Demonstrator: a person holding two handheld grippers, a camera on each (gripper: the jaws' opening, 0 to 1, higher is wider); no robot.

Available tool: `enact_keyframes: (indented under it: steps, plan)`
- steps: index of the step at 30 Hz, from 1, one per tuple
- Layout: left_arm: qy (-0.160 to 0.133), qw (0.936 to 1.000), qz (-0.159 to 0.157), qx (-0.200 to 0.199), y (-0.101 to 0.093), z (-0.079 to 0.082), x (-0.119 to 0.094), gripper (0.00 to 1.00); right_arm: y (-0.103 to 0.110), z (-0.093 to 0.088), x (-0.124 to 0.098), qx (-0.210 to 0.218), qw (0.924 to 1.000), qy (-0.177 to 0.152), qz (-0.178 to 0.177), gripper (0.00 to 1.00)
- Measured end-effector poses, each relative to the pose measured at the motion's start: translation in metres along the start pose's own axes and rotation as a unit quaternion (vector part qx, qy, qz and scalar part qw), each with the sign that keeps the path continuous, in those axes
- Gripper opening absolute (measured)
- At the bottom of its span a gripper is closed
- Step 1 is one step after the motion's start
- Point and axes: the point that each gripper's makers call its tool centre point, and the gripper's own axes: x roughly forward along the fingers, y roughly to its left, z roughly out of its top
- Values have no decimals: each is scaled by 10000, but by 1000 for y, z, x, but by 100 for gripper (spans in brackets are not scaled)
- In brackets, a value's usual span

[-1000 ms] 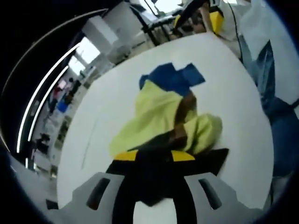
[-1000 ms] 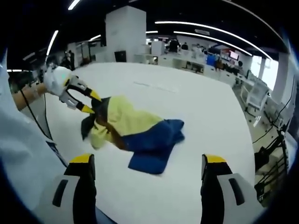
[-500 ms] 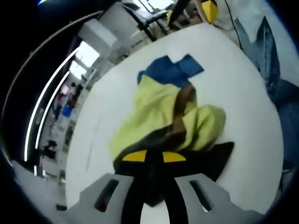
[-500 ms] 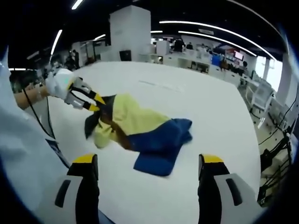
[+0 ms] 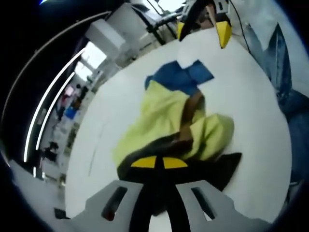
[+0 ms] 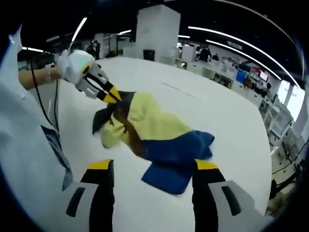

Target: Fold the garment on the visible template until the final outline fits inside the template.

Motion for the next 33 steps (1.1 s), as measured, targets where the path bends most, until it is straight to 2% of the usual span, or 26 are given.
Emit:
enact_keyframes:
  steps: [3,4,5,9,12,18,22,26,31,33]
  plan:
    - [19,10000,-17,-2,0,0,-1,0,5,8,6,276,9989,-315,207,59]
    - [5,10000,-1,-7,0,1,-1,0,5,8,7,259,9989,-315,223,56]
    - [-12,10000,-3,-50,0,3,-2,0,5,8,9,213,9990,-305,239,53]
    - [-88,9998,51,-195,5,9,-5,0,8,2,20,-186,9992,-168,322,54]
    - [-66,9996,113,-263,9,13,-7,0,14,-1,29,-210,9986,-151,472,50]
    - [-204,9972,329,-636,22,22,-15,0,14,-9,42,-337,9983,-102,472,43]
    - [-323,9948,435,-864,30,30,-20,0,13,-15,52,-743,9960,38,492,42]
    - [-292,9939,459,-962,34,35,-23,0,14,-16,59,-715,9959,63,556,41]
    - [-606,9873,661,-1312,46,50,-29,0,16,-20,67,-741,9953,135,608,40]
    - [-606,9867,622,-1376,47,52,-31,0,17,-24,70,-851,9944,202,601,40]
